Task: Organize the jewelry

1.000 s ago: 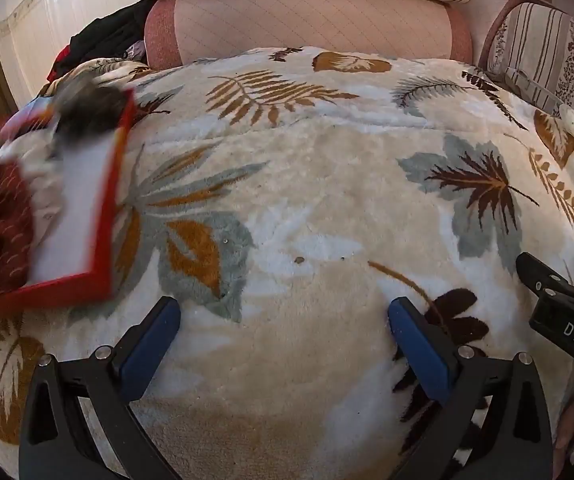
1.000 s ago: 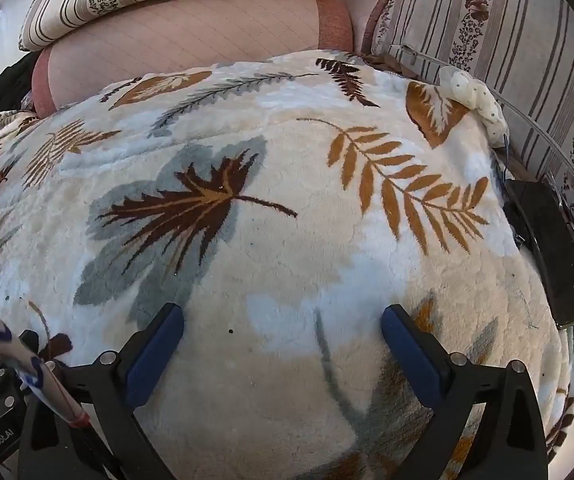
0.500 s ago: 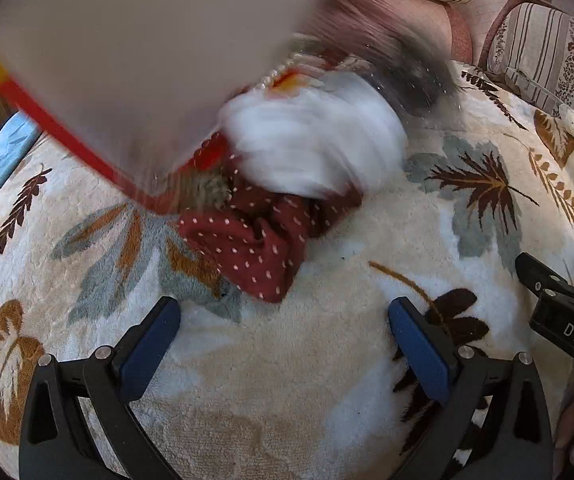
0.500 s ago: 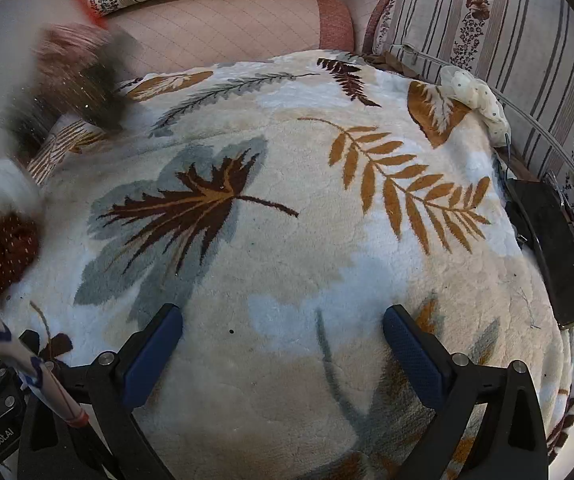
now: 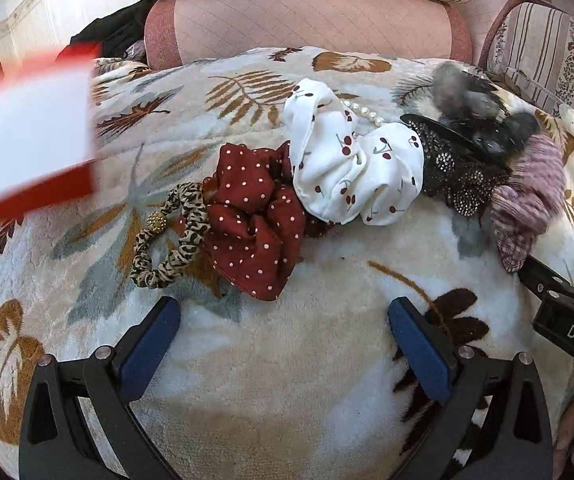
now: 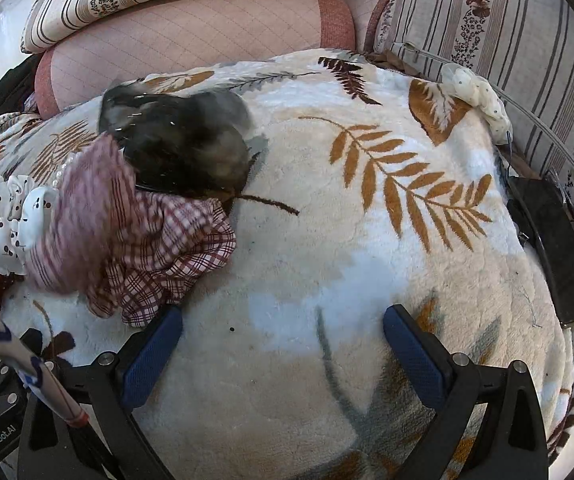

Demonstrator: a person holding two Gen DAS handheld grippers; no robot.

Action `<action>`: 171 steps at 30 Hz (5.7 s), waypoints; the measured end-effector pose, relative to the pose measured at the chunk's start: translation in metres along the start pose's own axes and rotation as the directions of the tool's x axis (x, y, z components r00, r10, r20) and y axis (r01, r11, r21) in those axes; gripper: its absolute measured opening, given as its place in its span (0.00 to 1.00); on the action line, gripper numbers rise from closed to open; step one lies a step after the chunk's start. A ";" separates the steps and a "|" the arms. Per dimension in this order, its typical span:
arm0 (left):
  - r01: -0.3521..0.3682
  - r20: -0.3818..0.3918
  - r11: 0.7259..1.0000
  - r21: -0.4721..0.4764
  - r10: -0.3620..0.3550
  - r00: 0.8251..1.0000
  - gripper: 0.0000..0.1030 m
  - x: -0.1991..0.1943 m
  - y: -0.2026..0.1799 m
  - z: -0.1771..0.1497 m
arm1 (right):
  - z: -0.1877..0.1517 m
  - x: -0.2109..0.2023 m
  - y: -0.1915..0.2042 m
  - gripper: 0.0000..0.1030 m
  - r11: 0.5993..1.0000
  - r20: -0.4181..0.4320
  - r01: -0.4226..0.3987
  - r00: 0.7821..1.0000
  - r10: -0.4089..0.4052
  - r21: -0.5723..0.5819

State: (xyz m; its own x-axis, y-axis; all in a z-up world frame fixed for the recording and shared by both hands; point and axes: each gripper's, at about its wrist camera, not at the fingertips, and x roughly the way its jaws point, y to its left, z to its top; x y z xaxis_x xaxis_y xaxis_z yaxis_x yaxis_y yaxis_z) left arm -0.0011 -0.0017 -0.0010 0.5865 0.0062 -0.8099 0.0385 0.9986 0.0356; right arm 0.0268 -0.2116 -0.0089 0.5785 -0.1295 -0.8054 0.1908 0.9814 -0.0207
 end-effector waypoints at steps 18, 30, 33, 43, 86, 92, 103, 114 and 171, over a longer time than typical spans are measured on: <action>-0.001 -0.002 1.000 -0.004 0.001 1.000 1.00 0.000 -0.001 0.002 | -0.005 -0.005 0.000 0.99 1.000 0.010 -0.009 1.000 0.009 0.001; 0.029 0.012 1.000 0.010 -0.029 1.000 1.00 -0.034 -0.005 -0.032 | -0.021 -0.025 0.000 0.99 0.997 -0.003 -0.058 0.998 0.058 -0.054; 0.063 0.066 0.998 0.011 -0.064 0.996 1.00 -0.057 -0.002 -0.054 | -0.029 -0.036 -0.005 0.98 0.995 0.001 -0.089 0.996 0.089 -0.041; 0.064 0.300 0.998 -0.008 -0.059 0.952 1.00 -0.137 0.028 -0.070 | -0.047 -0.107 -0.024 0.98 0.983 0.154 -0.182 0.971 0.183 -0.017; 0.010 0.263 0.999 -0.054 0.004 0.965 1.00 -0.117 0.054 -0.075 | -0.060 -0.105 0.010 0.89 0.937 0.143 -0.334 0.927 0.347 -0.104; 0.009 0.264 0.998 -0.055 0.006 0.965 1.00 -0.117 0.054 -0.076 | -0.060 -0.105 0.010 0.89 0.938 0.145 -0.328 0.929 0.342 -0.107; 0.037 0.252 0.997 -0.064 -0.020 0.968 1.00 -0.115 0.056 -0.060 | -0.047 -0.108 0.012 0.89 0.932 0.149 -0.347 0.921 0.359 -0.101; 0.063 0.301 0.987 -0.151 -0.015 0.954 1.00 -0.119 0.103 0.023 | 0.030 -0.121 0.008 0.89 0.929 0.286 -0.360 0.884 0.370 -0.087; 0.206 0.243 0.978 -0.025 -0.194 0.950 0.08 -0.075 0.069 0.025 | 0.027 -0.004 0.009 0.13 0.882 0.005 -0.469 0.883 0.469 0.044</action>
State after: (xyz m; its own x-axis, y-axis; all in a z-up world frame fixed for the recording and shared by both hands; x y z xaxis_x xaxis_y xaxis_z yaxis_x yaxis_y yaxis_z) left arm -0.0223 0.0656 0.0763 0.7467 -0.2003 -0.6342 0.1382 0.9795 -0.1466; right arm 0.0476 -0.2057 0.0097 0.6040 0.3454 -0.7183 -0.0678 0.9202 0.3855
